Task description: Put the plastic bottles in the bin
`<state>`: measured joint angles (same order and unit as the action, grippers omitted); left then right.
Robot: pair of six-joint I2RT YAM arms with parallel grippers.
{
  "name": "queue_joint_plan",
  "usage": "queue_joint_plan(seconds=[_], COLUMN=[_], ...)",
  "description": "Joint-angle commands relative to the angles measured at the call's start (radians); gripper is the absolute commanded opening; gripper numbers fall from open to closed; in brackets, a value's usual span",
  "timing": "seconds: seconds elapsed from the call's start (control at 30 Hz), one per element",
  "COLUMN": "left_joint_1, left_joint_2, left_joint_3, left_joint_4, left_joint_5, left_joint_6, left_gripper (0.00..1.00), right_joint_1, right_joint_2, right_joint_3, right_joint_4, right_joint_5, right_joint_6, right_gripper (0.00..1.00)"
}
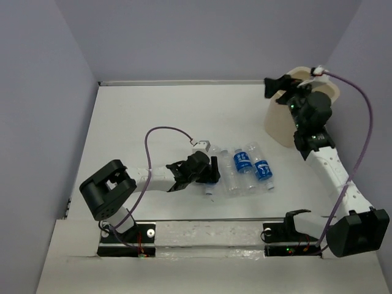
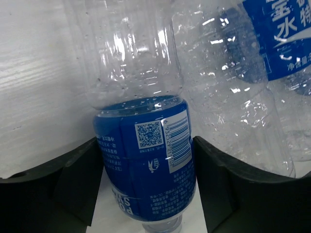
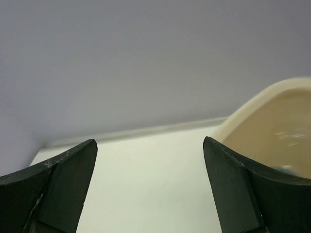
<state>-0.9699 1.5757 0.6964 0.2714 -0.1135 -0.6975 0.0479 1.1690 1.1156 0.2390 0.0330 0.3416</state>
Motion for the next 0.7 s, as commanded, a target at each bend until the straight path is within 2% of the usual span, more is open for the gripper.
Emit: queue_joint_plan(seconds=[0.0,0.03,0.07,0.17,0.2,0.27,0.43,0.53,0.67], left_joint_1=[-0.001,-0.001,-0.001,-0.003,-0.003,-0.004,-0.024,-0.036,-0.039], left_joint_2=[-0.014,-0.029,-0.045,-0.132,-0.188,-0.255,-0.495,-0.552,-0.537], left_joint_3=[0.0,-0.009,-0.03,-0.061,-0.084,-0.104,-0.143,-0.158,-0.138], left_joint_4=[0.032,0.032,0.029,0.002,-0.011,-0.024,-0.032,0.018,0.048], left_joint_5=[-0.066,-0.072,-0.078,-0.104,-0.112,-0.127,-0.172,-0.155,-0.089], left_joint_6=[-0.02,-0.023,-0.023,-0.025,-0.02,-0.017,0.045,0.111,0.156], left_gripper=[0.71,0.67,0.66,0.65,0.62,0.62,0.61,0.61,0.61], right_joint_1=[0.208,0.237,0.298,0.375,0.403,0.426,0.52,0.549,0.56], right_joint_2=[-0.046,-0.055,-0.058,-0.039,-0.028,-0.006,0.058,0.101,0.132], right_joint_3=[-0.164,-0.221,-0.246,-0.322,-0.339,-0.39,-0.419,-0.398,-0.384], right_joint_4=[0.006,0.003,0.0,-0.013,0.005,0.042,0.163,0.2,0.262], right_joint_5=[-0.062,-0.071,-0.076,-0.093,-0.138,-0.185,-0.238,-0.297,-0.373], right_joint_6=[0.039,0.056,0.085,0.172,0.203,0.304,0.418,0.438,0.458], right_gripper=[0.95,0.95,0.96,0.97,0.99,0.99,1.0,1.0,1.0])
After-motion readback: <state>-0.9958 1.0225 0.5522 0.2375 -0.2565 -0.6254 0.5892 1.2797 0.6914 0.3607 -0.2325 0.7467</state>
